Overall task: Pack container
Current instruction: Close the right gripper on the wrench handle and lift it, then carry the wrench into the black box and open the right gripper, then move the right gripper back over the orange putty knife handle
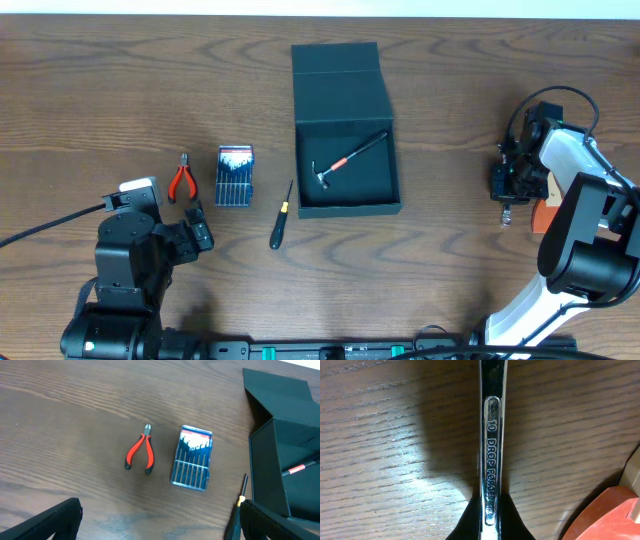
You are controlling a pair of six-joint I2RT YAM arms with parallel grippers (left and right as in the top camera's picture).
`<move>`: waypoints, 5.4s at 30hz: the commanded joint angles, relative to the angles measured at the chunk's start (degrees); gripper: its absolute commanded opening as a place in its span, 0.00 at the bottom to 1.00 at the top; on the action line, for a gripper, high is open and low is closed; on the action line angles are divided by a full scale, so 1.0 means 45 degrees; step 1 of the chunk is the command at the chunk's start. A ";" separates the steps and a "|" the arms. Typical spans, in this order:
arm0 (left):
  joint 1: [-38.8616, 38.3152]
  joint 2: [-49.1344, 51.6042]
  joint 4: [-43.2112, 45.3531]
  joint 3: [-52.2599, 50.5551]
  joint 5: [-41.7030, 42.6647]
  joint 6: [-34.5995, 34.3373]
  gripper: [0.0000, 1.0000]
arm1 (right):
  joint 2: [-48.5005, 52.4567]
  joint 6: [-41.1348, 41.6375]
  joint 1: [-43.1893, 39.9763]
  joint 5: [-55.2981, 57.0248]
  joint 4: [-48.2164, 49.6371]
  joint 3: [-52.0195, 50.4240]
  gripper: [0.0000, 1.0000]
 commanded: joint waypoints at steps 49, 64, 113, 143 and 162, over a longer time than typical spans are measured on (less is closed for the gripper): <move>0.0039 0.0010 0.0000 0.0316 -0.0010 -0.0126 0.99 | -0.4498 -0.1370 0.4473 -0.1486 -0.1069 0.1593 0.01; 0.0039 0.0010 -0.0010 0.0316 -0.0010 -0.0126 0.99 | -0.4852 -0.7257 0.8918 -0.3181 -0.1865 0.2069 0.01; 0.0039 0.0010 -0.0131 0.0316 -0.0010 -0.0126 0.98 | -0.1729 -0.6834 0.9700 -0.2773 -0.0680 0.2798 0.28; 0.0039 0.0010 -0.0126 0.0316 -0.0010 -0.0126 0.98 | -0.1632 -0.2822 -0.2511 -0.1515 -0.5251 0.7140 0.99; 0.0039 0.0010 -0.0121 0.0316 -0.0010 -0.0126 0.98 | 0.3060 -0.3531 -0.2642 -0.1122 -0.4022 0.7135 0.87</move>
